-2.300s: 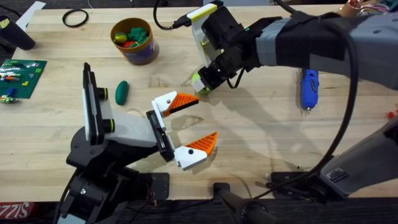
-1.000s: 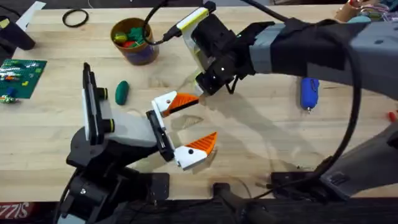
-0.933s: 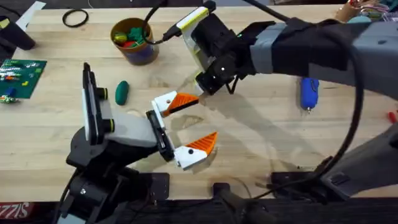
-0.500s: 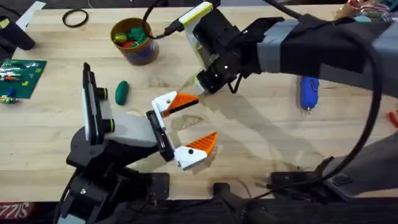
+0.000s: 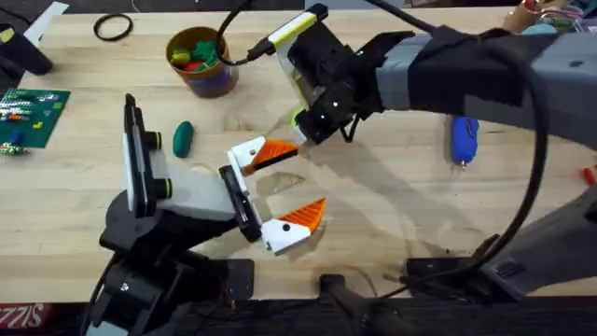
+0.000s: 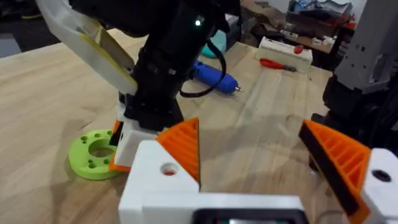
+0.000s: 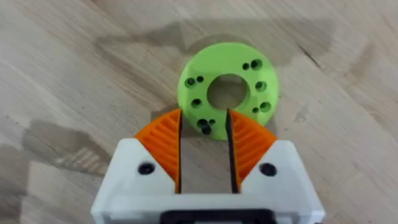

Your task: Pick up the gripper from the table and insert it into the empty holder that is missing its gripper. Then pick up a screw, insert it into the mounting hole, and use the screwdriver to tighten it. Finally, clean up the table by picking up the vegetable and placing it into the bucket.

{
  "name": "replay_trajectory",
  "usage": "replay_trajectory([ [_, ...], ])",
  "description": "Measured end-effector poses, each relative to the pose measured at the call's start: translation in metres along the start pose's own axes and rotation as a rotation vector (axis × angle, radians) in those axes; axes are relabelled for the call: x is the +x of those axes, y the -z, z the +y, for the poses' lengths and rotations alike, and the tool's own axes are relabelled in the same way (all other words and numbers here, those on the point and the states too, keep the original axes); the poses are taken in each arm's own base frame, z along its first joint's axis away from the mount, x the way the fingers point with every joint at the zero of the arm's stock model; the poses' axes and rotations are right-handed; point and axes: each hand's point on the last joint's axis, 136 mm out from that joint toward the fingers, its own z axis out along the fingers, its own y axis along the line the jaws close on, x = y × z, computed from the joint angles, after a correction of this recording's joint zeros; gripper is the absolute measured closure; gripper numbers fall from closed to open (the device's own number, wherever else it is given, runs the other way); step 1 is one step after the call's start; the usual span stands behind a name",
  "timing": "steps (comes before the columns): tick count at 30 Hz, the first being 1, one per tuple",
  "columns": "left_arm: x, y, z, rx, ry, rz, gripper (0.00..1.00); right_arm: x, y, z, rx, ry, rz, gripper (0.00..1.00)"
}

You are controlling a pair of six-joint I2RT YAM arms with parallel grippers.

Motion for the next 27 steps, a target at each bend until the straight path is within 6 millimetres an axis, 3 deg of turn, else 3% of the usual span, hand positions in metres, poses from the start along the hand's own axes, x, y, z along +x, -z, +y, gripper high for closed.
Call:
replay_trajectory([
  [5, 0.0, 0.0, 0.0, 0.0, 0.0, 0.0, 0.019, 0.0, 0.0, 0.0, 0.0, -0.005, 0.0, 0.635],
  [6, 0.0, 0.0, 0.0, 0.0, 0.0, 0.0, 0.019, -0.0004, 0.0, -0.0002, 0.001, -0.004, -0.002, 0.7],
  [8, 0.0, 0.0, 0.0, 0.0, 0.0, 0.0, 0.019, -0.0008, -0.0001, -0.0015, 0.009, -0.01, -0.003, 0.942],
  [9, 0.0, 0.0, 0.0, 0.0, 0.0, 0.0, 0.019, -0.0009, -0.0001, -0.0019, 0.01, -0.013, -0.004, 0.983],
  [27, 0.0, 0.0, 0.0, 0.0, 0.0, 0.0, 0.019, -0.0008, 0.0, -0.0016, 0.011, -0.012, -0.004, 0.998],
])
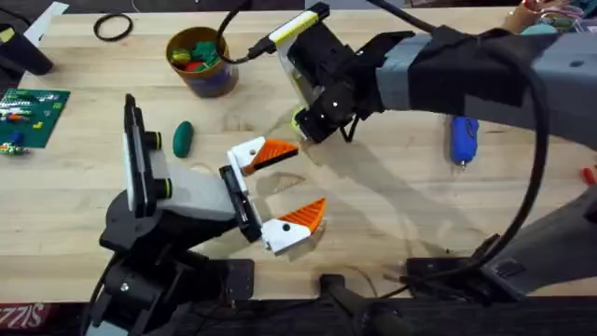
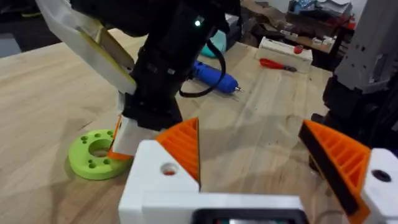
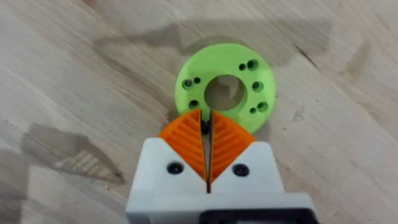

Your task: Pick up the gripper from the table and insert it into the empty holder that is missing its gripper. Then pick up a screw, insert it into the mounting hole, and use the screwdriver to tighten it. Finally, clean up the table by picking up the vegetable and placing it into the bucket.

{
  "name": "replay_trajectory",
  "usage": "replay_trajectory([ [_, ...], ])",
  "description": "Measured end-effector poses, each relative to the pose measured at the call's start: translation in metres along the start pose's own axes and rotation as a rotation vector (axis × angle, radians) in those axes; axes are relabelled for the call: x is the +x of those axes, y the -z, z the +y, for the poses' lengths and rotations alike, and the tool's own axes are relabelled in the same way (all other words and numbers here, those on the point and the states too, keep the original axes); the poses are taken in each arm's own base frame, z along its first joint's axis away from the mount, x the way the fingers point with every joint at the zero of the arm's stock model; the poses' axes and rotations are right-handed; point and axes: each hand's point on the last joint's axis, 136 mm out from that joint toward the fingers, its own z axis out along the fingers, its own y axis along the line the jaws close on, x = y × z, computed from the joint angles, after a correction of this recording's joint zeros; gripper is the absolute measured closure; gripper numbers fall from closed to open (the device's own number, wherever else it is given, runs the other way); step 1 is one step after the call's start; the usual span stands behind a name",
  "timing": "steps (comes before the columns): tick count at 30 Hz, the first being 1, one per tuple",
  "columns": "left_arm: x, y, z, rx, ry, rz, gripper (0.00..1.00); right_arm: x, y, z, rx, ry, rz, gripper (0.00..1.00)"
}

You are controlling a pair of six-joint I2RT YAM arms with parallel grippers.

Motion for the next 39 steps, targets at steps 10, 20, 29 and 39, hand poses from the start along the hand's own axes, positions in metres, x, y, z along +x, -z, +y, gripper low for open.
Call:
replay_trajectory([
  [10, 0.0, 0.0, 0.0, 0.0, 0.0, 0.0, 0.019, -0.007, 0.024, -0.001, -0.003, -0.012, -0.047, 0.998],
  [20, 0.0, 0.0, 0.0, 0.0, 0.0, 0.0, 0.019, -0.012, 0.09, -0.003, -0.007, -0.027, -0.085, 0.998],
  [29, 0.0, 0.0, 0.0, 0.0, 0.001, 0.0, 0.019, -0.034, 0.148, 0.006, -0.057, -0.018, -0.105, 0.998],
  [39, 0.0, 0.0, 0.0, 0.0, 0.003, 0.0, 0.019, -0.048, 0.197, 0.07, -0.153, 0.124, -0.178, 0.998],
])
